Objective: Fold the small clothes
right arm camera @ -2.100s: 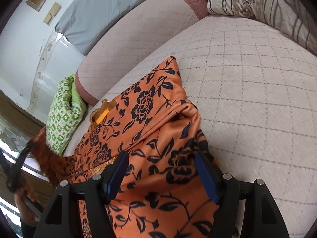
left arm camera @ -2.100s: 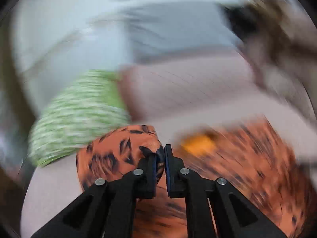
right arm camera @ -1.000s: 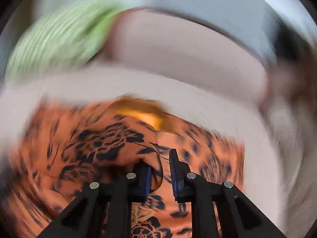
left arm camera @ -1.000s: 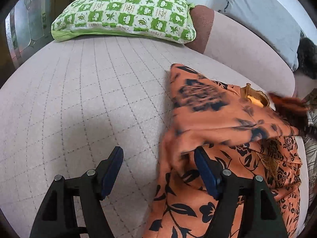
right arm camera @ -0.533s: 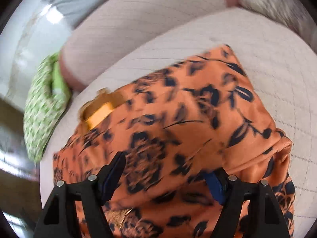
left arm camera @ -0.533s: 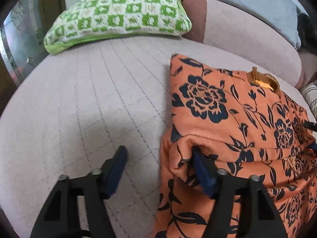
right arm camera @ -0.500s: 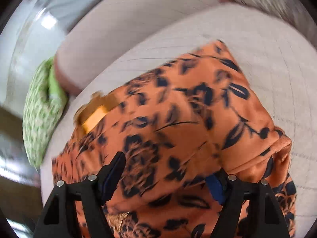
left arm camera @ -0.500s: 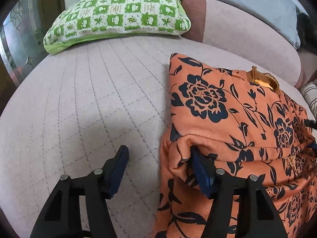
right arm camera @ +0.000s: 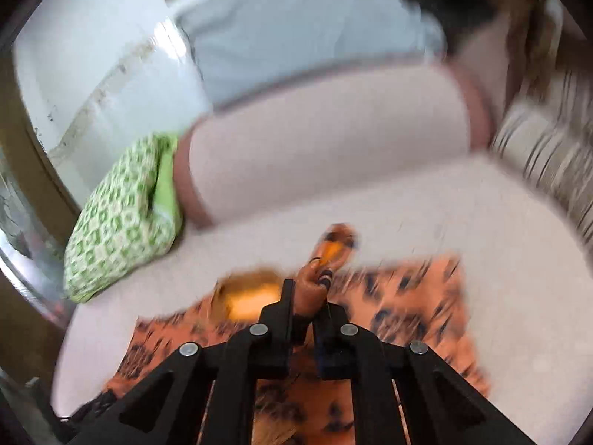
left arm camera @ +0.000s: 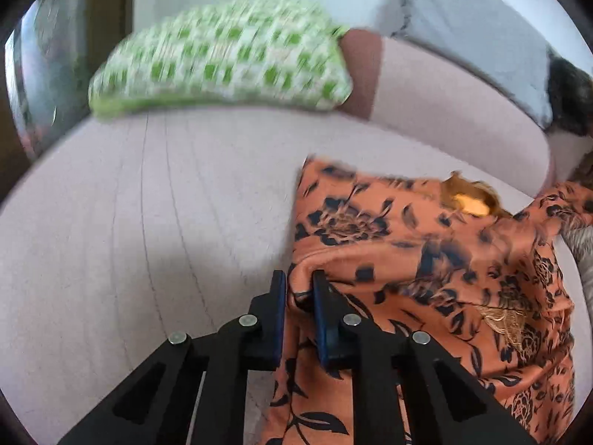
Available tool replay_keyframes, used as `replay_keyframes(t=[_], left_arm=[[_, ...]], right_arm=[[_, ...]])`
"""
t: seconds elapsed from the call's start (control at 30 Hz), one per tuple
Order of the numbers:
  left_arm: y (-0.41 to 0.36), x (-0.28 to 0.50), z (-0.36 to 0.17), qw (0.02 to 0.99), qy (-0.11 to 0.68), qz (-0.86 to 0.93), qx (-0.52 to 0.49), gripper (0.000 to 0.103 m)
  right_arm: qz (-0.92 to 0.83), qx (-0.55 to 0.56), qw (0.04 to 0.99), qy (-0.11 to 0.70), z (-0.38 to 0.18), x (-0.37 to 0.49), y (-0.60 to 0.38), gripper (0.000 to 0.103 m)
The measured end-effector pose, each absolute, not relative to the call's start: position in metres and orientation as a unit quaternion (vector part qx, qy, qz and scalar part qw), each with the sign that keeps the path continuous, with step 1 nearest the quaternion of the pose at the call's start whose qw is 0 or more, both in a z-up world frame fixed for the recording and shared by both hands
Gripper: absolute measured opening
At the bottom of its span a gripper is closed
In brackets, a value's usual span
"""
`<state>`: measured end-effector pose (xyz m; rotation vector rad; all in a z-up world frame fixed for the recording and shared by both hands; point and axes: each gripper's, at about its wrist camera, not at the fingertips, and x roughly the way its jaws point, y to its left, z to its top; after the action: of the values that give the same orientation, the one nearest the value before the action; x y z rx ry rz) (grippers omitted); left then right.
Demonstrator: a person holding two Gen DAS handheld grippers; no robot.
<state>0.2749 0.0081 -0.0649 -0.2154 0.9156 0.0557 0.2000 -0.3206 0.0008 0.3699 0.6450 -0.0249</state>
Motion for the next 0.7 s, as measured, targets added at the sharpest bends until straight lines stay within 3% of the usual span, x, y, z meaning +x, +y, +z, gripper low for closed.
replay_keyframes(t=[0.03,0.07,0.1,0.13,0.2,0.33,0.4,0.57,0.63,0.67,0.7], left_arm=[[0.01,0.276,-0.073,0.882,0.457,0.036,-0.107,0.028],[0.012,0.277,-0.079,0.875,0.47,0.041,-0.109,0.034],[0.013,0.274,-0.079,0.876,0.467,0.038,-0.112,0.034],[0.014,0.271,-0.075,0.878,0.464,0.036,-0.108,0.034],[0.015,0.264,-0.062,0.886,0.453,0.036,-0.095,0.037],[0.02,0.252,-0.026,0.907,0.41,0.042,-0.084,0.051],[0.017,0.252,-0.016,0.917,0.391,0.044,-0.069,0.059],[0.016,0.295,-0.034,0.906,0.418,0.037,-0.054,0.059],[0.017,0.317,-0.05,0.894,0.442,0.037,-0.055,0.059],[0.017,0.325,-0.058,0.888,0.456,0.034,-0.058,0.059],[0.016,0.334,-0.066,0.881,0.469,0.031,-0.057,0.059]], right_arm=[[-0.029,0.178,0.919,0.351,-0.026,0.205,-0.327,0.029],[-0.04,0.184,0.895,0.404,-0.054,0.212,-0.332,0.055],[-0.051,0.216,0.847,0.483,-0.099,0.217,-0.344,0.063],[-0.044,0.241,0.829,0.502,-0.117,0.213,-0.352,0.063],[-0.039,0.237,0.861,0.449,-0.102,0.194,-0.359,0.063],[-0.037,0.235,0.878,0.414,-0.065,0.19,-0.367,0.069],[-0.006,0.214,0.888,0.406,-0.05,0.208,-0.36,0.077],[0.002,0.145,0.868,0.475,-0.074,0.278,-0.338,0.076],[-0.003,0.111,0.846,0.521,-0.097,0.299,-0.327,0.055],[0.002,0.103,0.836,0.539,-0.105,0.305,-0.32,0.032],[0.003,0.068,0.84,0.538,-0.103,0.308,-0.307,0.027]])
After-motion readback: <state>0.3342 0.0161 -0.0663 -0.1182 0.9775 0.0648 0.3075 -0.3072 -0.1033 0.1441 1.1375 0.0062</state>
